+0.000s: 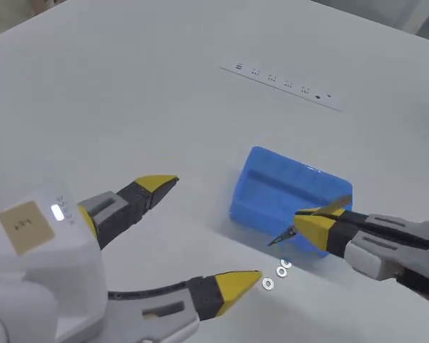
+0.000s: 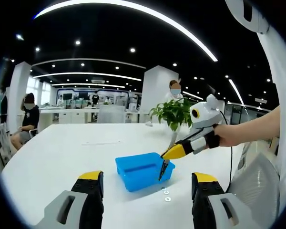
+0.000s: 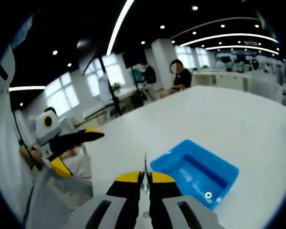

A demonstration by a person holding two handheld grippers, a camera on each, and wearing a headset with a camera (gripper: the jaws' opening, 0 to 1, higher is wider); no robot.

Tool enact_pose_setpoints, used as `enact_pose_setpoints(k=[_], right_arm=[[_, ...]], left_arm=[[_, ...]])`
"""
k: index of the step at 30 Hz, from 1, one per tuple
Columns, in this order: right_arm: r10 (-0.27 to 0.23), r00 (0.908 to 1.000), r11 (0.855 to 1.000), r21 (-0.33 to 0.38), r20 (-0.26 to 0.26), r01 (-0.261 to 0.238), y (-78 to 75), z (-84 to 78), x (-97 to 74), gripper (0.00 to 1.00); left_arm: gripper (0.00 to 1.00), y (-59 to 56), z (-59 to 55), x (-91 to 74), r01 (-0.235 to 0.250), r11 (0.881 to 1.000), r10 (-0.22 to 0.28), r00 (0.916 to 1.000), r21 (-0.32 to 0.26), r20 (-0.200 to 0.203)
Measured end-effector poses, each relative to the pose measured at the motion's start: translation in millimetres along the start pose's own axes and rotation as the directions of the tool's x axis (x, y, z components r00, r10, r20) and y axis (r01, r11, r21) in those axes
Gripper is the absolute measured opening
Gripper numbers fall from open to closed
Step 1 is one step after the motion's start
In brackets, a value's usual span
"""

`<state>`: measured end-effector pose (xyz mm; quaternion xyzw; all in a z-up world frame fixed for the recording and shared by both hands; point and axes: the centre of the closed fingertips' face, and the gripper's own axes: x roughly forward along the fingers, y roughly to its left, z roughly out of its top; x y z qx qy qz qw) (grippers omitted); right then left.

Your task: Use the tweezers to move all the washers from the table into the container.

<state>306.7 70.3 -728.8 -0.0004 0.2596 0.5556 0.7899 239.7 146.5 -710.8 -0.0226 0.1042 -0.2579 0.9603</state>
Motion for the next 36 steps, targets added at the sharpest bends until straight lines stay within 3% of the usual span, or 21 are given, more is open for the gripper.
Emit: enact_pose_setpoints(k=[2,5,9,13,17,22,33,36], right_arm=[[-0.025,0.9984,0.999,0.027,0.051,0.023,-7.3,12.1,-4.3,0.02],[-0.079,0.9938,0.996,0.053,0.078,0.075,-22.9,18.4,-9.2,0.02],[-0.191,0.9805,0.979,0.076,0.046,0.187,-55.1,11.7,-10.1,0.02],[-0.250,0.9675,0.967,0.036,-0.038,0.251,-81.0,-4.7,-3.7,0.02],[-0.259,0.9633,0.963,0.050,-0.070,0.263,-93.2,-13.1,3.7,0.02],[-0.268,0.9560,0.962,0.010,-0.119,0.271,-100.9,-23.3,14.5,0.02],[-0.267,0.9503,0.964,-0.036,-0.160,0.264,-100.6,-32.2,22.0,0.03],[-0.258,0.9535,0.966,-0.070,-0.156,0.250,-97.4,-30.6,20.6,0.03]], left_arm=[[0.76,-0.3,0.2,0.1,0.003,1.000,-0.003,1.0000,-0.001,0.000],[0.76,-0.2,-0.3,-0.3,0.003,1.000,-0.003,1.0000,-0.002,-0.003],[0.75,-1.4,-0.8,1.2,0.005,1.000,-0.005,1.0000,-0.001,-0.007],[0.75,-1.5,-1.1,2.0,0.007,1.000,-0.007,0.9999,-0.003,-0.011],[0.75,-1.2,-2.4,1.7,0.004,1.000,-0.004,0.9998,-0.002,-0.019],[0.74,0.1,-3.6,1.8,0.001,1.000,-0.001,0.9998,-0.005,-0.022],[0.73,-0.3,-6.3,2.3,0.003,1.000,-0.003,0.9993,-0.003,-0.037],[0.73,-2.5,-1.5,1.9,0.010,1.000,-0.010,0.9999,-0.011,-0.012]])
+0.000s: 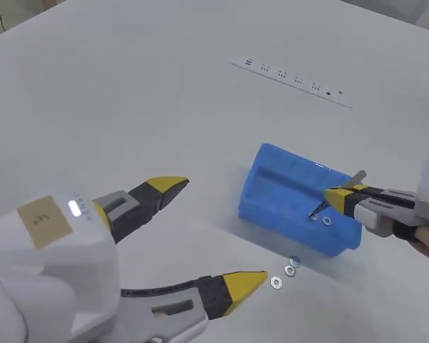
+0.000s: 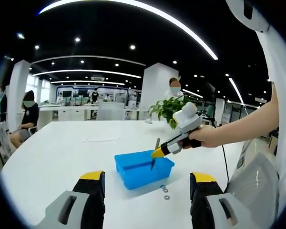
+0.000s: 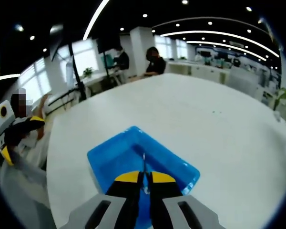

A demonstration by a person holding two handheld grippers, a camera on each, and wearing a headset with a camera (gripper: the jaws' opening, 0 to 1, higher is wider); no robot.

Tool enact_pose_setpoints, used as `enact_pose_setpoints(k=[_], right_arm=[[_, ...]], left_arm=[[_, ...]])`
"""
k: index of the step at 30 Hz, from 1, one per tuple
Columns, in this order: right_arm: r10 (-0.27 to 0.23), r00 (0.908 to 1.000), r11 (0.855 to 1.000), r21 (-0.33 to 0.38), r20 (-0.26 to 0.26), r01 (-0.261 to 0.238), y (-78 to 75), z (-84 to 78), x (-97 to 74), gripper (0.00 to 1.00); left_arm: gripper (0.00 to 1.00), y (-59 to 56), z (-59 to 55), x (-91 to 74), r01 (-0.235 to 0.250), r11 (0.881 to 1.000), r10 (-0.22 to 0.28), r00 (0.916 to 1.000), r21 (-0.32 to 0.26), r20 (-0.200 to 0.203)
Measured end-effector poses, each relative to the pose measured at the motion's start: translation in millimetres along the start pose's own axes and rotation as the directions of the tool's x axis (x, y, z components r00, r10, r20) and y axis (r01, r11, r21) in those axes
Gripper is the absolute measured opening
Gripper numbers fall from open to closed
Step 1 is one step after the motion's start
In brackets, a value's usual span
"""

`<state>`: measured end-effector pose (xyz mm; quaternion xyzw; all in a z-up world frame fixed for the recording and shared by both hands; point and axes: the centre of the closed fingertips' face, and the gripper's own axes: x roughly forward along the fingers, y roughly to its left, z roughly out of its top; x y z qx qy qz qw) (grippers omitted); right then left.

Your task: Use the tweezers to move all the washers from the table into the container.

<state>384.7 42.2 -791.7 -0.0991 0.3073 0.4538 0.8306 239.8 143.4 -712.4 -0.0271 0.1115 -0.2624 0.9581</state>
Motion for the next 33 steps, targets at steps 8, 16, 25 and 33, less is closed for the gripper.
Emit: enact_pose_setpoints(k=[8,16,25,33], right_arm=[[0.002,0.9954,1.000,-0.004,0.096,-0.002,12.2,22.5,-23.5,0.03],[0.087,0.9838,0.995,-0.065,0.157,-0.077,53.0,32.2,-57.5,0.03],[0.124,0.9892,0.991,-0.055,0.078,-0.120,76.1,0.1,-51.8,0.03],[0.069,0.9976,0.997,-0.025,-0.012,-0.069,74.0,-32.0,-24.4,0.03]], left_arm=[[0.72,-0.1,-1.6,0.9,-0.002,1.000,0.002,1.0000,-0.007,-0.007],[0.71,-0.4,-1.6,1.5,-0.001,1.000,0.001,1.0000,-0.006,-0.007],[0.70,-0.7,-2.0,0.7,0.003,1.000,-0.003,1.0000,0.003,-0.009],[0.69,2.9,-1.3,-1.4,-0.012,1.000,0.012,0.9999,0.009,-0.003]])
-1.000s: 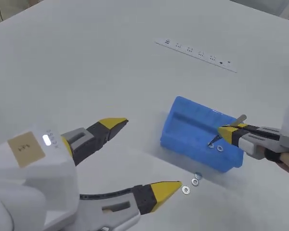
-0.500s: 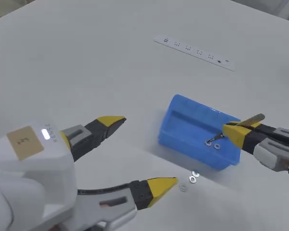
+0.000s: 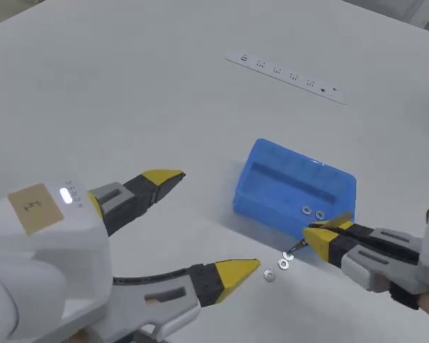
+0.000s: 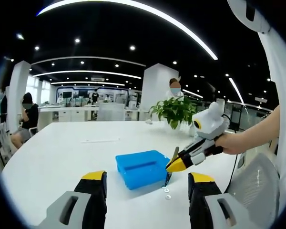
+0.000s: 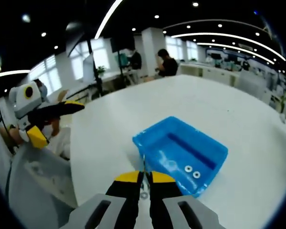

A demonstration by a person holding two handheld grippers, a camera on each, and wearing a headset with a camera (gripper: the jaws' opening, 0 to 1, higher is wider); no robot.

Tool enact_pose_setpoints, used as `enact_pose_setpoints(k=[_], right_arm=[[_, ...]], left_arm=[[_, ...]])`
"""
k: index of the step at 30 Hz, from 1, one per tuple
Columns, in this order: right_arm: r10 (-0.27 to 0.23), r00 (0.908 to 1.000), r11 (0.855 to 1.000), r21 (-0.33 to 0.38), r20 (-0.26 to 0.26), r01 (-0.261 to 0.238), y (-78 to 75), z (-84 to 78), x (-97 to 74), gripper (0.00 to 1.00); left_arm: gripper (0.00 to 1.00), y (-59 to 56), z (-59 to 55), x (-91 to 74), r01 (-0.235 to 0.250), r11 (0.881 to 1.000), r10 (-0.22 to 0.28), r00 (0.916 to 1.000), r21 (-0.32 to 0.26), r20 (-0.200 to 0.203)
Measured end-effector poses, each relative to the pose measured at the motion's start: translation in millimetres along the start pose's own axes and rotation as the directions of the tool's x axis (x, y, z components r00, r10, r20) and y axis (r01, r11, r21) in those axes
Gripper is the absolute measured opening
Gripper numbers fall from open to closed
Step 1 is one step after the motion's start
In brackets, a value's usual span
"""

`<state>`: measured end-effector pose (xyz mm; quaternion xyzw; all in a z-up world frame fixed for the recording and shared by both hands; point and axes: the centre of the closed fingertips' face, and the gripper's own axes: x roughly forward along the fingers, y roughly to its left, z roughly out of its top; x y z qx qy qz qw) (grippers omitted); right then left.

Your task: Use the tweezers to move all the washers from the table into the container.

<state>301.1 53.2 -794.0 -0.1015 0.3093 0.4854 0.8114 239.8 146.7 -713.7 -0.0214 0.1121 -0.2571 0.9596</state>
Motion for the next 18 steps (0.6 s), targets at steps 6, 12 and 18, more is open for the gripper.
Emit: enact_pose_setpoints(k=[6,12,18], right_arm=[[-0.055,0.9985,0.998,0.010,-0.005,0.055,-6.6,-3.9,2.8,0.03],[-0.076,0.9971,0.995,0.063,0.003,0.076,-11.6,-6.4,1.5,0.03],[-0.066,0.9978,0.995,0.076,0.007,0.065,-8.9,-6.1,3.4,0.03]], left_arm=[[0.69,4.9,2.6,-0.1,-0.018,1.000,0.019,0.9997,-0.022,0.018],[0.69,2.2,0.2,0.0,-0.012,1.000,0.012,0.9999,-0.018,0.006],[0.69,2.0,0.4,-1.5,-0.009,1.000,0.009,0.9999,-0.017,0.006]])
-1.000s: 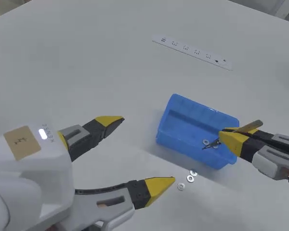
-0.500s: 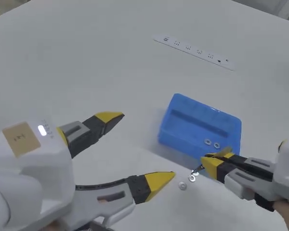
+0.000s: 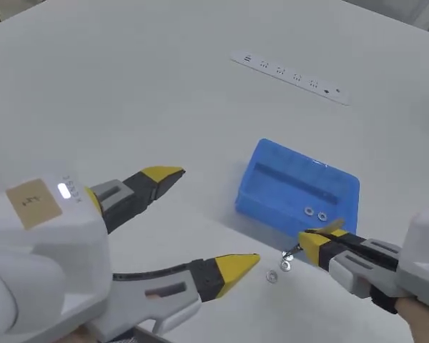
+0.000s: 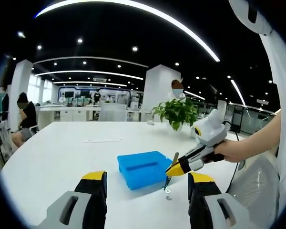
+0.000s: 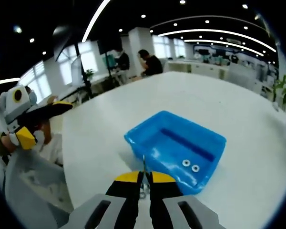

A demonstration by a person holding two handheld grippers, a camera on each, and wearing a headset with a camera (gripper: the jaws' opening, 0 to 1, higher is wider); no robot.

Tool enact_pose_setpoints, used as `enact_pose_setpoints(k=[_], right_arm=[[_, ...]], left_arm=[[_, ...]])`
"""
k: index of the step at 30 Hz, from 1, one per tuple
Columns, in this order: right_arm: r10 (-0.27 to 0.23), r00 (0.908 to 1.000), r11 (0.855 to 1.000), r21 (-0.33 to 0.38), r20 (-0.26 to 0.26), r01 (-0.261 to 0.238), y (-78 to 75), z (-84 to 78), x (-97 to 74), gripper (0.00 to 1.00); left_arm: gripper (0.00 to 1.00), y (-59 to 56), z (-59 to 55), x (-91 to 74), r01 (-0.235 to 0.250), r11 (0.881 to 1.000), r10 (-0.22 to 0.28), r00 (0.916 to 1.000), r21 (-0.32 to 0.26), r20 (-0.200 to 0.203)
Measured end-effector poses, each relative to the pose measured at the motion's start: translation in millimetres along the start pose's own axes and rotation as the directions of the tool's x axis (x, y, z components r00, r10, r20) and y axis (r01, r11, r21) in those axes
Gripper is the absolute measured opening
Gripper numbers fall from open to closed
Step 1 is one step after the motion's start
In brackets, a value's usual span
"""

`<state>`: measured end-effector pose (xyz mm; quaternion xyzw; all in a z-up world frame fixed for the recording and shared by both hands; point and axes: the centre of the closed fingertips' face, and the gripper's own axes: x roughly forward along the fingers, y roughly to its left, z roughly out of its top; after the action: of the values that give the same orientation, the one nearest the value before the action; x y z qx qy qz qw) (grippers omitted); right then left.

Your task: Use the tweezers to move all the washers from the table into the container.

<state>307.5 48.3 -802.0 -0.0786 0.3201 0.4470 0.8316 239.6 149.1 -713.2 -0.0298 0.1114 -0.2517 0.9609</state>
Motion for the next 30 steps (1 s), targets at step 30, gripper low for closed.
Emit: enact_pose_setpoints(k=[30], right_arm=[[0.126,0.9699,0.985,-0.140,0.208,-0.098,21.6,89.4,-29.0,0.02]], left_arm=[[0.69,0.8,-0.4,-0.2,0.001,1.000,-0.001,1.0000,0.010,0.001]])
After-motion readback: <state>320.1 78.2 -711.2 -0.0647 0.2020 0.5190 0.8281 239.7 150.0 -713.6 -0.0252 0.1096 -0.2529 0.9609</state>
